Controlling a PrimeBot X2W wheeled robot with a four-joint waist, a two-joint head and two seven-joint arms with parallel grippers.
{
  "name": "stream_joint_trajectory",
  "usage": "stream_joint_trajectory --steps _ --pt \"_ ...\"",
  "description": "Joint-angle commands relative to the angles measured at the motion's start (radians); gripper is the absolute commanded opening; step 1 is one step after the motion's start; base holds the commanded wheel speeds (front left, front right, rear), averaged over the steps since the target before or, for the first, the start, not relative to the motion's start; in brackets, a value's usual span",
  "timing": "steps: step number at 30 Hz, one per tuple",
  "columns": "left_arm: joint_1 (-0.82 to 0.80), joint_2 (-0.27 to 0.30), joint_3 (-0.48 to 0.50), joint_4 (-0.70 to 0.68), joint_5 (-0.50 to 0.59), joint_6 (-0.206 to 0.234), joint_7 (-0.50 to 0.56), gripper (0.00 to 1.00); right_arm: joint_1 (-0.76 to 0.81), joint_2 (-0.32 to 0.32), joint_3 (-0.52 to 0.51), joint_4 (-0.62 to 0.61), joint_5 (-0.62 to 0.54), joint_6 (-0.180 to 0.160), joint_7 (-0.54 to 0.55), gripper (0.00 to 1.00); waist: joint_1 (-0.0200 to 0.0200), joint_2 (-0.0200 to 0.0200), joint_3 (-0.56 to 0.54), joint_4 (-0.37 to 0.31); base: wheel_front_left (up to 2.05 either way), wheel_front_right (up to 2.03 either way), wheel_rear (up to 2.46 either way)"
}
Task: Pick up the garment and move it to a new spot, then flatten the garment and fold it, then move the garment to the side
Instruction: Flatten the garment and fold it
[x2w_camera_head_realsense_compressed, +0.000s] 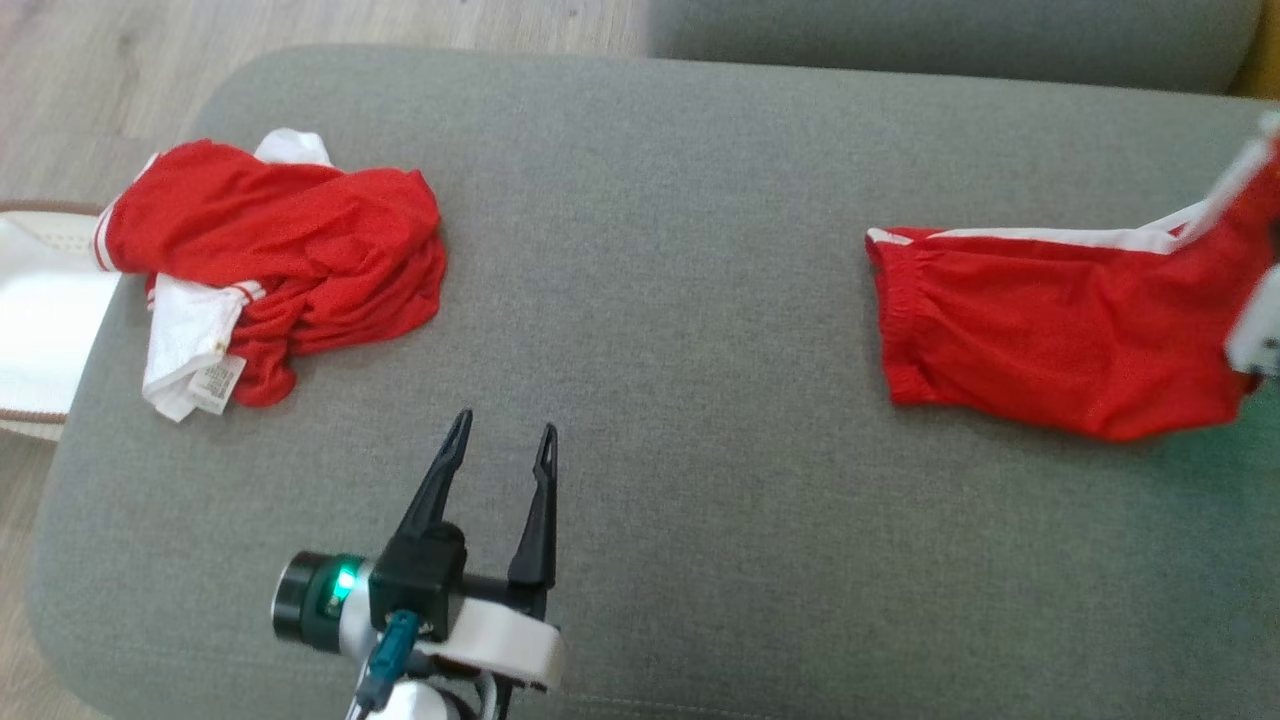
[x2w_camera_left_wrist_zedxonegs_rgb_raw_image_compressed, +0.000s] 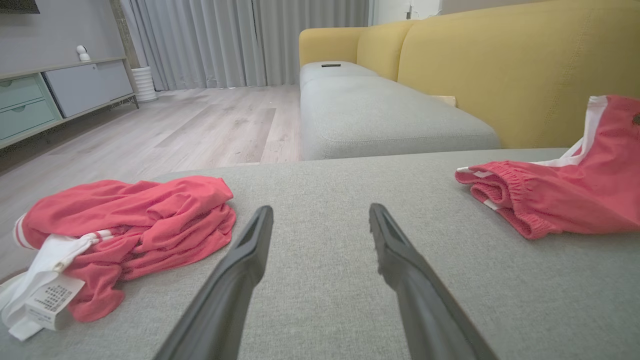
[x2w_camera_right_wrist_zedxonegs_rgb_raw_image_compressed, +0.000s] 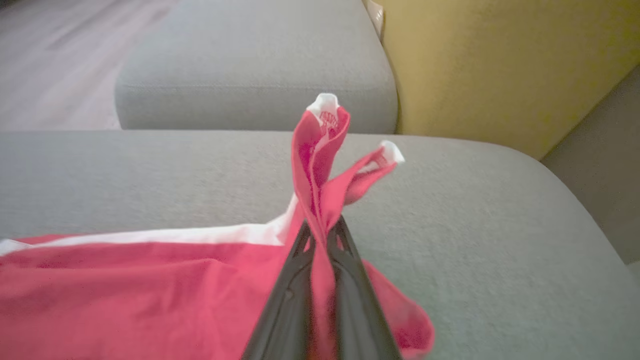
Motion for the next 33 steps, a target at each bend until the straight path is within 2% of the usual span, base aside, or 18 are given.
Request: stream_joint_trajectory --steps 1,10,16,21,22,23,24,29,33 --pt "-0.013 -0.002 0.041 -0.023 0.01 -0.001 -0.012 1.0 -0.014 0.001 0.008 -0.044 -0.007 0.007 -0.014 0.0 0.0001 -0.0001 -0.01 0.001 0.0 0.0 0.0" --pt "0.005 -0.009 0.055 -0.008 0.017 -0.021 -0.012 1.0 0.058 0.165 0.001 -0.234 -0.04 0.007 0.032 0.0 0.0001 -0.0001 -0.036 0.024 0.0 0.0 0.0" --pt "0.007 -0.016 0.06 -0.006 0.021 -0.031 -0.012 1.0 0.143 0.27 0.001 -0.389 -0.058 0.007 0.094 0.0 0.0001 -0.0001 -0.018 0.045 0.0 0.0 0.0" --pt "-0.005 -0.024 0.057 0.001 0.021 -0.039 -0.012 1.0 0.217 0.341 0.025 -0.47 -0.068 0.007 0.143 0.0 0.0001 -0.0001 -0.002 0.06 0.0 0.0 0.0" --pt "-0.007 -0.026 0.057 0.003 0.021 -0.04 -0.012 1.0 0.23 0.351 0.033 -0.485 -0.063 0.007 0.149 0.13 0.0001 -0.0001 -0.001 0.062 0.0 0.0 0.0" --pt "-0.009 -0.027 0.057 0.004 0.02 -0.041 -0.012 1.0 0.241 0.361 0.04 -0.503 -0.054 0.007 0.152 0.48 0.0001 -0.0001 0.0 0.063 0.0 0.0 0.0" --pt "-0.011 -0.028 0.058 0.006 0.02 -0.041 -0.012 1.0 0.253 0.369 0.043 -0.522 -0.043 0.007 0.152 1.0 0.0001 -0.0001 0.0 0.064 0.0 0.0 0.0" --pt "-0.007 -0.032 0.066 0.008 0.019 -0.04 -0.012 1.0 0.337 0.382 0.076 -0.656 -0.002 0.007 0.14 1.0 0.0001 -0.0001 -0.014 0.061 0.0 0.0 0.0" --pt "0.012 -0.034 0.08 0.007 0.019 -0.037 -0.012 1.0 0.452 0.368 0.11 -0.795 0.034 0.007 0.108 1.0 0.0001 -0.0001 -0.036 0.047 0.0 0.0 0.0"
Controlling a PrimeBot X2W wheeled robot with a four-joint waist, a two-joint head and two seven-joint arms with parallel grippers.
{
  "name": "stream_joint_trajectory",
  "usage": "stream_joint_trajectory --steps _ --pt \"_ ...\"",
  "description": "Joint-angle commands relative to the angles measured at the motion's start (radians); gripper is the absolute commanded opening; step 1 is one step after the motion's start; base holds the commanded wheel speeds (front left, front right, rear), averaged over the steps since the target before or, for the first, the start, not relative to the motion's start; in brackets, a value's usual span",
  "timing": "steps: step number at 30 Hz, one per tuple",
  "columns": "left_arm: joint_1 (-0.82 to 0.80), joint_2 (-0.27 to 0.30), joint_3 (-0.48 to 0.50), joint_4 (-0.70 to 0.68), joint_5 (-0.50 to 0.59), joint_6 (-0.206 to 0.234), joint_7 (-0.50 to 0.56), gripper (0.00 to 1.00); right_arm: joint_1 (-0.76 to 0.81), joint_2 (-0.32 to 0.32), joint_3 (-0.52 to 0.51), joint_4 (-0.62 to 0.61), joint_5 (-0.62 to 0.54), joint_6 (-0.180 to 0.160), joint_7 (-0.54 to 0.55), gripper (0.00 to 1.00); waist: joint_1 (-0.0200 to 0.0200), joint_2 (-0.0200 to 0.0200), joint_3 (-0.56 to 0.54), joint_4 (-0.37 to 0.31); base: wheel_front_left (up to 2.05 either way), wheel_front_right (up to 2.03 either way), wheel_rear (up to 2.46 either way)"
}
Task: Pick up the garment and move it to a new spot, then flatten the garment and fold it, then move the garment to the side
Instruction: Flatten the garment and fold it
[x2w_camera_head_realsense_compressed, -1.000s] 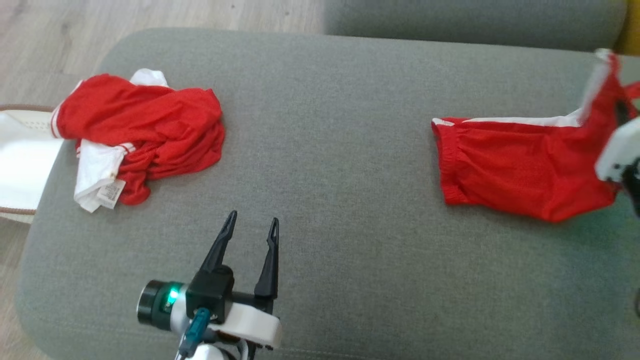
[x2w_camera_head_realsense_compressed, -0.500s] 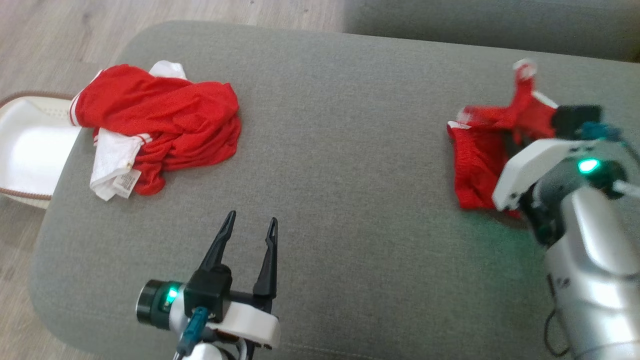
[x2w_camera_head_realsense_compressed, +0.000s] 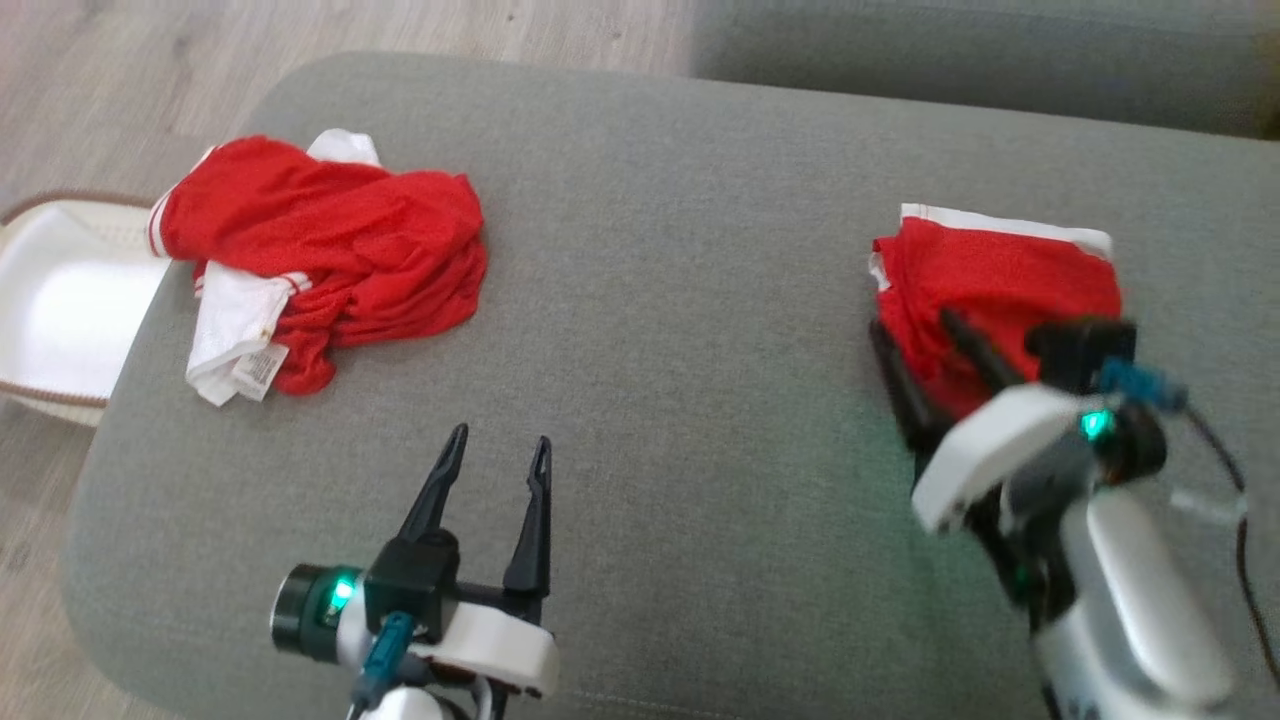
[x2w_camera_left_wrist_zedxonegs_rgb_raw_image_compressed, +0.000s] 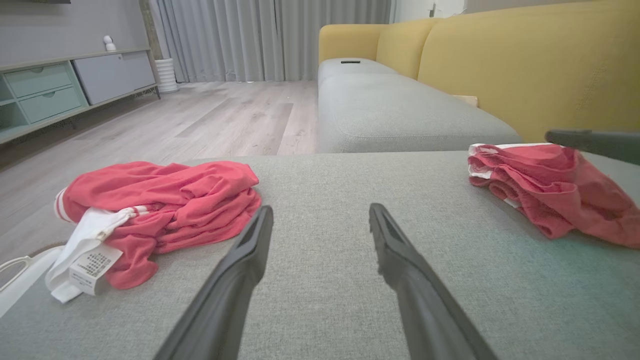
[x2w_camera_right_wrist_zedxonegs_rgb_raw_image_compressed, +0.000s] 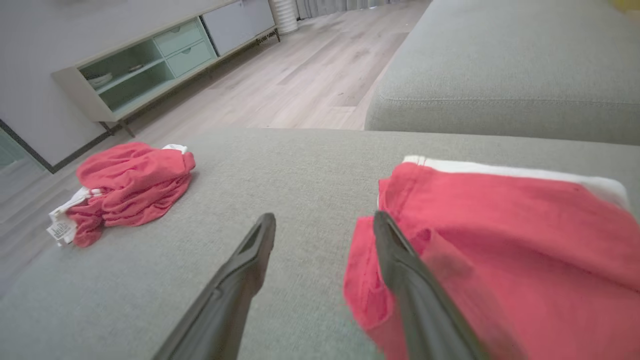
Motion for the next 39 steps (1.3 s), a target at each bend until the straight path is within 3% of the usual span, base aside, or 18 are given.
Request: stream_joint_trajectory --steps 1,6,10,11,12,16,21,27,32,39 --pt "-0.007 -0.004 0.044 -0.032 0.006 0.003 -0.012 1.0 0.028 0.002 0.035 -0.069 0.01 0.007 -0.02 1.0 0.0 0.0 -0.012 -0.01 0.0 0.0 0.0" --pt "0.023 -0.005 0.064 -0.034 0.009 0.001 -0.012 1.0 0.204 -0.026 0.042 -0.202 0.041 0.007 -0.091 1.0 0.0 0.0 -0.051 -0.036 0.0 0.0 0.0" --pt "0.036 -0.002 0.072 -0.034 0.017 -0.007 -0.012 1.0 0.248 -0.051 0.009 -0.212 0.059 0.007 -0.127 1.0 0.0 0.0 -0.072 -0.039 0.0 0.0 0.0" --pt "0.038 -0.002 0.073 -0.034 0.019 -0.009 -0.012 1.0 0.249 -0.056 -0.002 -0.207 0.07 0.007 -0.13 0.6 0.0 0.0 -0.076 -0.039 0.0 0.0 0.0" --pt "0.04 -0.001 0.074 -0.034 0.021 -0.01 -0.012 1.0 0.244 -0.062 -0.014 -0.2 0.083 0.007 -0.132 0.0 0.0 0.0 -0.08 -0.039 0.0 0.0 0.0" --pt "0.05 0.0 0.078 -0.035 0.026 -0.016 -0.012 1.0 0.176 -0.111 -0.047 -0.129 0.109 0.007 -0.129 0.0 0.0 0.0 -0.088 -0.038 0.0 0.0 0.0" --pt "0.044 -0.002 0.07 -0.031 0.032 -0.029 -0.012 1.0 0.033 -0.17 -0.057 0.061 0.115 0.007 -0.12 0.0 0.0 0.0 -0.076 -0.016 0.0 0.0 0.0" --pt "0.032 -0.005 0.06 -0.024 0.032 -0.038 -0.012 1.0 -0.093 -0.205 0.05 0.294 0.101 0.007 -0.138 0.0 0.0 0.0 -0.061 0.013 0.0 0.0 0.0" --pt "0.031 -0.006 0.061 -0.015 0.031 -0.037 -0.012 1.0 -0.132 -0.153 0.182 0.419 0.122 0.007 -0.19 0.0 0.0 0.0 -0.062 0.016 0.0 0.0 0.0" --pt "0.034 -0.008 0.066 -0.012 0.031 -0.035 -0.012 1.0 -0.122 -0.068 0.383 0.495 0.207 0.007 -0.267 0.0 0.0 0.0 -0.081 -0.005 0.0 0.0 0.0"
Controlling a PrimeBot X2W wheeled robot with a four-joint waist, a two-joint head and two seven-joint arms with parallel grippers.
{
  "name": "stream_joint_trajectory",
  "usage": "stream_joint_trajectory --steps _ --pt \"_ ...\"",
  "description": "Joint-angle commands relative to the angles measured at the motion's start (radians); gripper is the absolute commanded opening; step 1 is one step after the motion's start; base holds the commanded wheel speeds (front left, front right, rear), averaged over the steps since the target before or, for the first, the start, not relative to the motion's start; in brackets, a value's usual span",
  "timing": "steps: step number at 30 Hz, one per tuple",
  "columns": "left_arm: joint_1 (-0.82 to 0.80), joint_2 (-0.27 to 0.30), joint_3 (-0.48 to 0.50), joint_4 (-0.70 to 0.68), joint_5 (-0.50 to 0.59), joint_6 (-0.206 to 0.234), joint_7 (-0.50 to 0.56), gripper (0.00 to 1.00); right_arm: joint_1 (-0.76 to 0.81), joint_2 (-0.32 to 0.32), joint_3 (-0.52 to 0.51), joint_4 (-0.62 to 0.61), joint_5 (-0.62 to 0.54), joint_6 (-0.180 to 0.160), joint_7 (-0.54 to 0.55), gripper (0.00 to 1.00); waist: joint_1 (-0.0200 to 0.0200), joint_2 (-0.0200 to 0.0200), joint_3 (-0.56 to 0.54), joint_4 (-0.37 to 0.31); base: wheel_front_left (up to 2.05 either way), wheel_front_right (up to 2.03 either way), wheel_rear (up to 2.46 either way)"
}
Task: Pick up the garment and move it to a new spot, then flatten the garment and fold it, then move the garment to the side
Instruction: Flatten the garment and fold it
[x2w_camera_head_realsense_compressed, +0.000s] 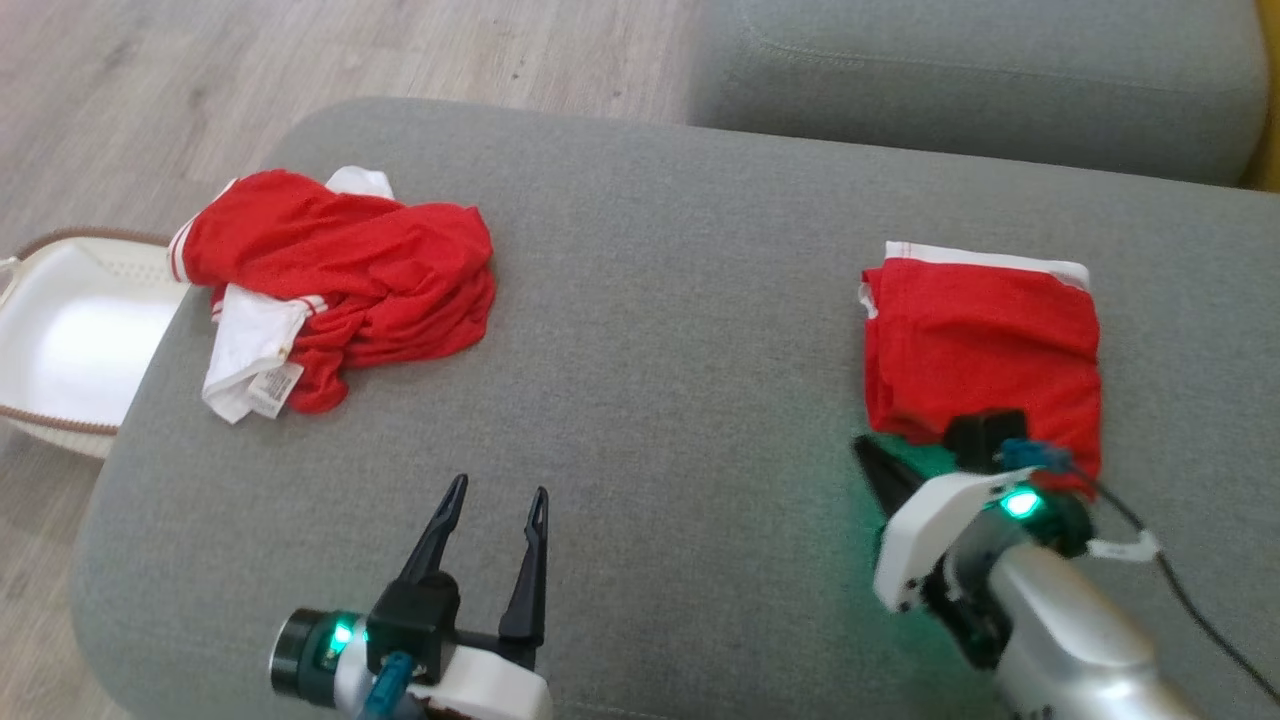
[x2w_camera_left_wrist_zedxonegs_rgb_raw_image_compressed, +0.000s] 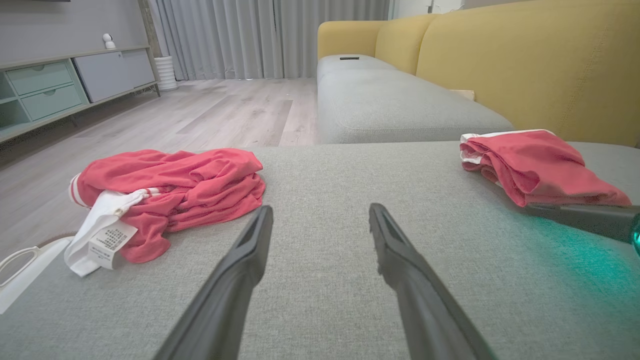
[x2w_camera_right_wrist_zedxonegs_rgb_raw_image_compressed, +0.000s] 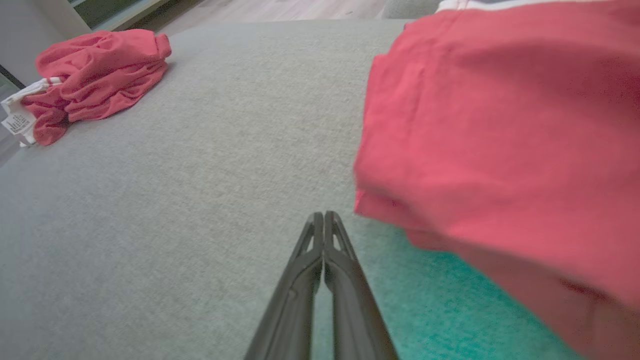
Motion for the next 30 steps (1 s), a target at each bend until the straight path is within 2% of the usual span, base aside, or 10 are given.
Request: stream_joint_trajectory --steps 1,7,8,9,10,15,18,24,30 --pt "-0.04 -0.007 0.037 -0.029 0.004 0.003 -0.012 1.0 -0.021 0.009 0.041 -0.021 0.027 0.007 -0.029 0.0 0.0 0.0 -0.008 -0.007 0.0 0.0 0.0" --pt "-0.022 -0.007 0.05 -0.03 0.003 0.007 -0.012 1.0 0.012 0.011 0.111 -0.051 0.097 0.007 -0.131 0.0 0.0 0.0 -0.042 -0.029 0.0 0.0 0.0" --pt "-0.015 -0.006 0.056 -0.031 0.002 0.01 -0.012 1.0 0.018 0.007 0.114 -0.056 0.105 0.007 -0.157 0.24 0.0 0.0 -0.05 -0.036 0.0 0.0 0.0" --pt "-0.009 -0.005 0.063 -0.033 0.0 0.013 -0.012 1.0 0.022 0.001 0.111 -0.06 0.107 0.007 -0.183 0.92 0.0 0.0 -0.055 -0.043 0.0 0.0 0.0" --pt "-0.002 -0.005 0.07 -0.036 -0.002 0.016 -0.012 1.0 0.026 -0.004 0.104 -0.064 0.108 0.007 -0.204 1.0 0.0 0.0 -0.061 -0.052 0.0 0.0 0.0" --pt "0.028 -0.005 0.107 -0.05 -0.013 0.026 -0.012 1.0 0.06 -0.029 0.014 -0.111 0.058 0.007 -0.254 1.0 0.0 0.0 -0.09 -0.089 0.0 0.0 0.0" --pt "0.046 -0.005 0.131 -0.056 -0.022 0.028 -0.012 1.0 0.106 -0.034 -0.082 -0.192 -0.002 0.007 -0.257 1.0 0.0 0.0 -0.105 -0.108 0.0 0.0 0.0" --pt "0.078 -0.006 0.168 -0.07 -0.022 0.025 -0.012 1.0 0.255 -0.008 -0.264 -0.375 -0.139 0.007 -0.257 1.0 0.0 0.0 -0.132 -0.137 0.0 0.0 0.0" --pt "0.109 -0.007 0.194 -0.086 -0.024 0.012 -0.012 1.0 0.399 0.029 -0.336 -0.48 -0.167 0.007 -0.257 1.0 0.0 0.0 -0.156 -0.151 0.0 0.0 0.0"
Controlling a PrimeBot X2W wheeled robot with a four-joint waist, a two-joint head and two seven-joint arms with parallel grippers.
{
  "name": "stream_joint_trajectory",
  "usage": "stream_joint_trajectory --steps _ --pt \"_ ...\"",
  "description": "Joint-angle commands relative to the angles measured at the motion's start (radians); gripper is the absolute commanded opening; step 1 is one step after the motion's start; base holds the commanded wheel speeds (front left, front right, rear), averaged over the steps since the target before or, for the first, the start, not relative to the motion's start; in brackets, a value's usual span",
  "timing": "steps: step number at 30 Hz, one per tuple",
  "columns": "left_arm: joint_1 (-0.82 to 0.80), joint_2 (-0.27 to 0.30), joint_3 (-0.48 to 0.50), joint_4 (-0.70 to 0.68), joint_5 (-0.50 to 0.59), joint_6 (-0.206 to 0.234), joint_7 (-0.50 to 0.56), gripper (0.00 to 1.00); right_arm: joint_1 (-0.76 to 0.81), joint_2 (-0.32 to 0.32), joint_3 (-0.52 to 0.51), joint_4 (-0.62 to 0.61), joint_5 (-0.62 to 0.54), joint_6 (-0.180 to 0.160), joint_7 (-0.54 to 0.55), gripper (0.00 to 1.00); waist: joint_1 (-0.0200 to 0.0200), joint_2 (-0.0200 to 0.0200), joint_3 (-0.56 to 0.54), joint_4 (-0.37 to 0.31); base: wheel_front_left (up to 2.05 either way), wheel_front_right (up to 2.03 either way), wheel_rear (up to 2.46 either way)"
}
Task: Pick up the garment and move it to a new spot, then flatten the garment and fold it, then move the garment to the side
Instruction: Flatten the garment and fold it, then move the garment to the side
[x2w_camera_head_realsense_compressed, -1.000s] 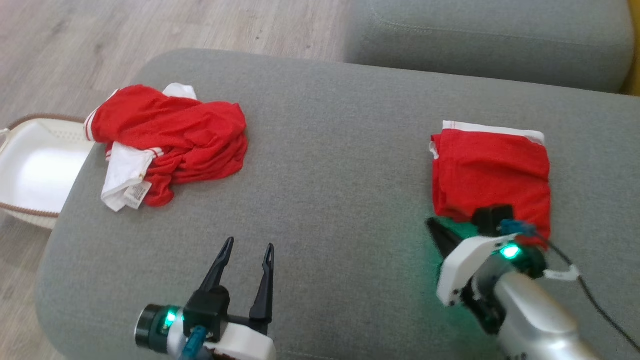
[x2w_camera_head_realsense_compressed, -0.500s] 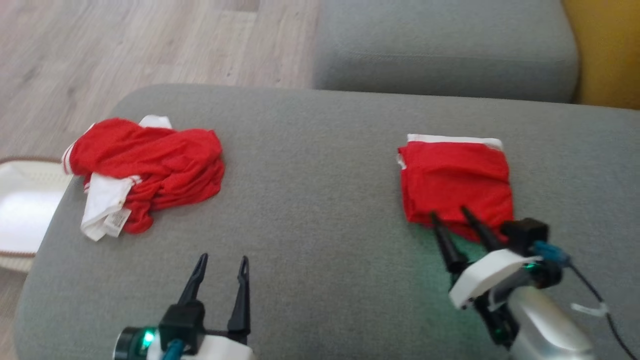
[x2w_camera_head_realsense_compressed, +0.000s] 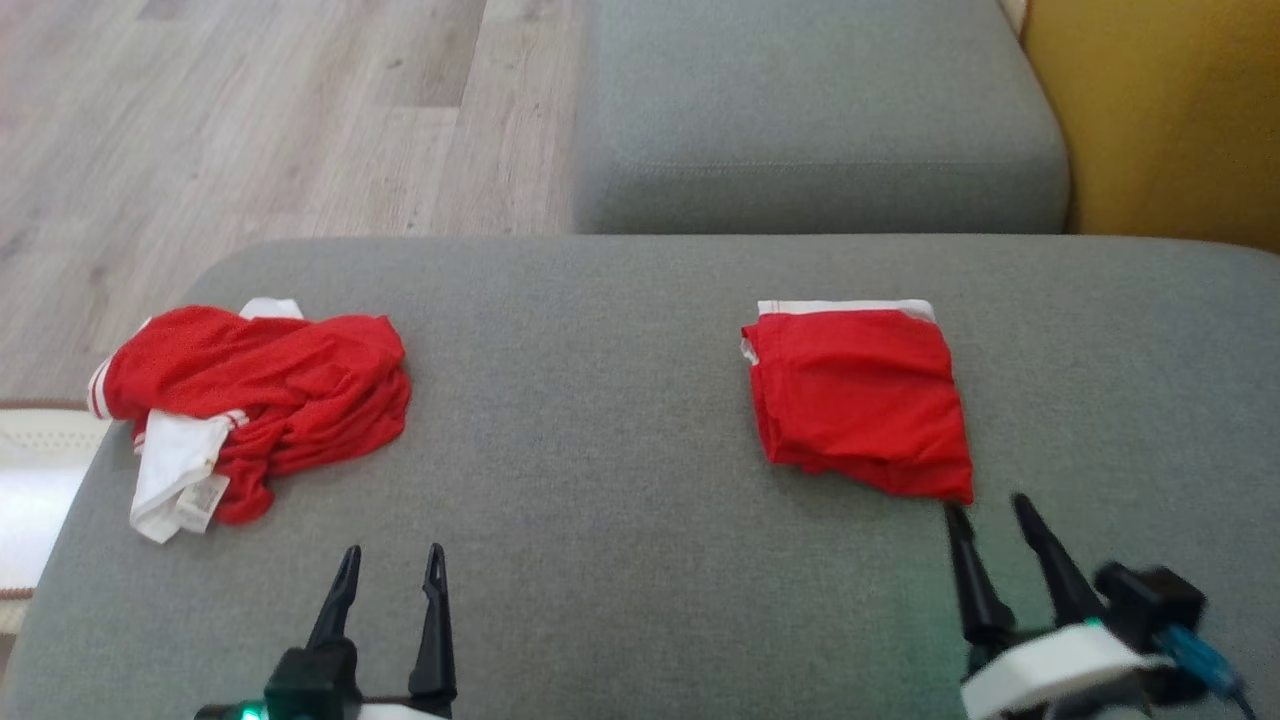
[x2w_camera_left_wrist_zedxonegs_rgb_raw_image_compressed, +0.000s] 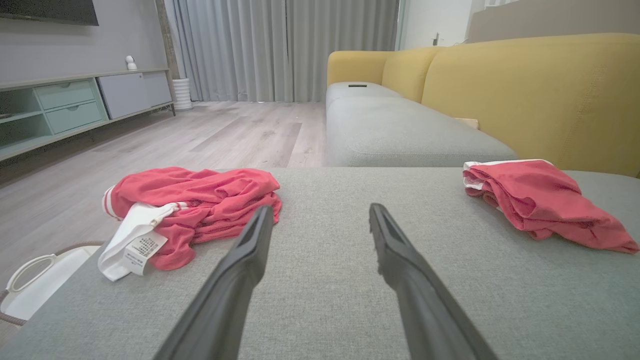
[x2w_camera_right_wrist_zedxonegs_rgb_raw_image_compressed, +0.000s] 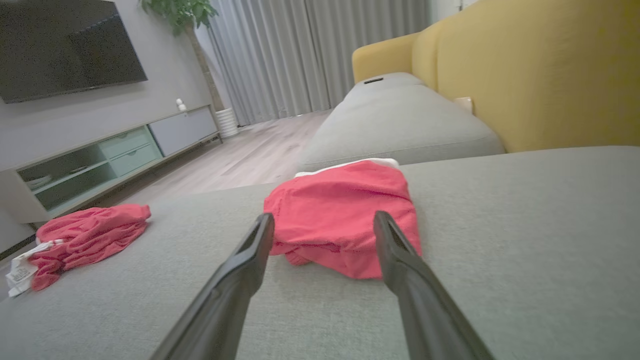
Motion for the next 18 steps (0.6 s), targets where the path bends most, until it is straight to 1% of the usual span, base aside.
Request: stream_joint_trajectory --steps 1,4,8,18 --pt "-0.031 -0.007 0.042 -0.042 -0.004 -0.007 -0.012 1.0 -0.009 -0.001 -0.009 -0.056 -0.016 0.007 -0.014 1.0 0.0 0.0 -0.008 -0.006 0.0 0.0 0.0" --pt "-0.02 -0.007 0.048 -0.051 0.001 -0.017 -0.012 1.0 0.041 0.015 -0.04 -0.101 -0.05 0.007 -0.014 1.0 0.0 0.0 -0.017 -0.012 0.0 0.0 0.0" --pt "-0.008 -0.008 0.053 -0.049 0.011 -0.026 -0.012 1.0 0.089 0.035 -0.049 -0.133 -0.081 0.007 -0.014 1.0 0.0 0.0 -0.022 -0.023 0.0 0.0 0.0" --pt "-0.002 -0.009 0.066 -0.033 0.021 -0.045 -0.012 1.0 0.116 0.06 -0.069 -0.139 -0.118 0.007 -0.014 1.0 0.0 0.0 -0.036 -0.036 0.0 0.0 0.0"
